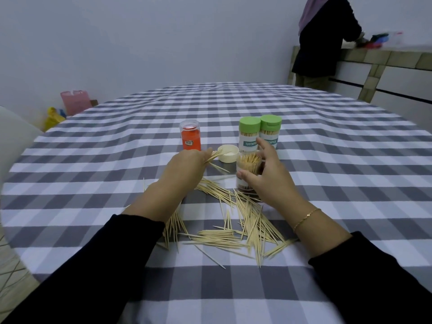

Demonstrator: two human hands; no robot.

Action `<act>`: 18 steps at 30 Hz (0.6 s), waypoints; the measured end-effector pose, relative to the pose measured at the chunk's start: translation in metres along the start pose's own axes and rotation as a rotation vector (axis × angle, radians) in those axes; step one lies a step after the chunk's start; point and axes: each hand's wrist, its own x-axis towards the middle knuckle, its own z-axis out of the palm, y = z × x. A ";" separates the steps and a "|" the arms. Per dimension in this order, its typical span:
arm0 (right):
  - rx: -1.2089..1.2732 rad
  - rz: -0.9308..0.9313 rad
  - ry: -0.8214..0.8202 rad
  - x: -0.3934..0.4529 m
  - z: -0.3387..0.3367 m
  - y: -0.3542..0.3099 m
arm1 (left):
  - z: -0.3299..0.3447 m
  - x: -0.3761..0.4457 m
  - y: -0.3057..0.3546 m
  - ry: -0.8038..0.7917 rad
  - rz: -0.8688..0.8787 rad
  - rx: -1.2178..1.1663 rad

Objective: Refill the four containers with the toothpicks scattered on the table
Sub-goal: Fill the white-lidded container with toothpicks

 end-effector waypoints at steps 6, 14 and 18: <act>0.003 0.003 0.007 0.001 0.000 0.000 | 0.000 0.002 0.003 0.043 -0.089 -0.165; 0.005 -0.008 -0.035 -0.003 0.001 -0.004 | -0.002 0.006 0.007 0.160 -0.139 -0.820; -0.006 -0.016 -0.046 -0.004 0.001 -0.005 | -0.002 0.013 0.010 0.231 -0.162 -1.054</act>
